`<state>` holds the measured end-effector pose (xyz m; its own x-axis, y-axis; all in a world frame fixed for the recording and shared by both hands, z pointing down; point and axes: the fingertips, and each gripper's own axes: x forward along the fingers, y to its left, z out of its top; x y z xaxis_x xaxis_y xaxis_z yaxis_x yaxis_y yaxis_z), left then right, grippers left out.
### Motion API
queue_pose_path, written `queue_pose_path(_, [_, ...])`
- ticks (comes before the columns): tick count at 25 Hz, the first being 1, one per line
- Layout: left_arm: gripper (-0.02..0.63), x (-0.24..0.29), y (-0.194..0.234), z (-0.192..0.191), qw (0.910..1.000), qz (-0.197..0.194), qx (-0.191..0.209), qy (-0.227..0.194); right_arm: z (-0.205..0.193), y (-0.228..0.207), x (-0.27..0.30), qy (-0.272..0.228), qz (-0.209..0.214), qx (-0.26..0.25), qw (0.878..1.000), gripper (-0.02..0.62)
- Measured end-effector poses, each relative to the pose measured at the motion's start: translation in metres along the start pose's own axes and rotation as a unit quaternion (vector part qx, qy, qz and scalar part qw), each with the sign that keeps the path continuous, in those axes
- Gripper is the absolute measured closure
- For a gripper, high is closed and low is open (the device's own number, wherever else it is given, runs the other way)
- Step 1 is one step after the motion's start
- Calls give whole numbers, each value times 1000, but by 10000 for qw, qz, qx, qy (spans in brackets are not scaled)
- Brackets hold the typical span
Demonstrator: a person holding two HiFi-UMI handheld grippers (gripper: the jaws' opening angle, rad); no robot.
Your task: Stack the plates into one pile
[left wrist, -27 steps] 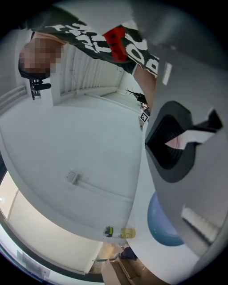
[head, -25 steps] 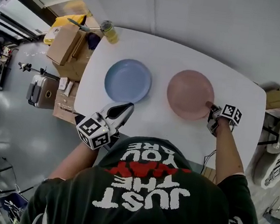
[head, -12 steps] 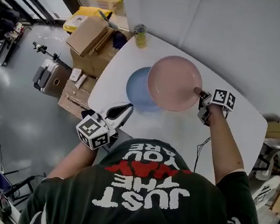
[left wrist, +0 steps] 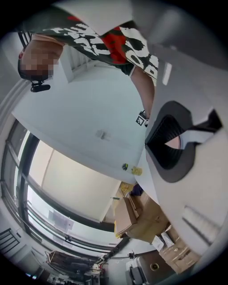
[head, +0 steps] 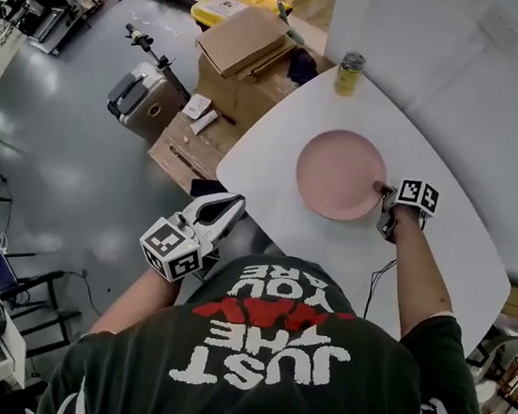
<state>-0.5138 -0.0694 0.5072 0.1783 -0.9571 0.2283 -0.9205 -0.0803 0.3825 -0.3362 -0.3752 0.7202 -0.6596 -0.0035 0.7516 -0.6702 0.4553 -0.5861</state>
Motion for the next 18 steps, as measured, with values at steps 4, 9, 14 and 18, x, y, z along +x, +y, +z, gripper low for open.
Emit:
queue_pose_path(4, [598, -9, 16, -2, 9999, 64, -84, 18, 6, 1, 6, -120, -264, -476, 9984, 551])
queue_pose_path(9, [598, -6, 21, -1, 9999, -96, -76, 43, 7, 10, 6, -104, -1400, -2265, 9639, 517])
queue_pose_path(14, [598, -3, 22, 1, 9996, -255, -49, 81, -5, 11, 6, 116, -2043, -3316, 9209, 426])
queue_pose_path(18, [598, -1, 26, 1, 9994, -322, -68, 96, 9, 25, -16, -528, -1832, -2960, 9360, 422])
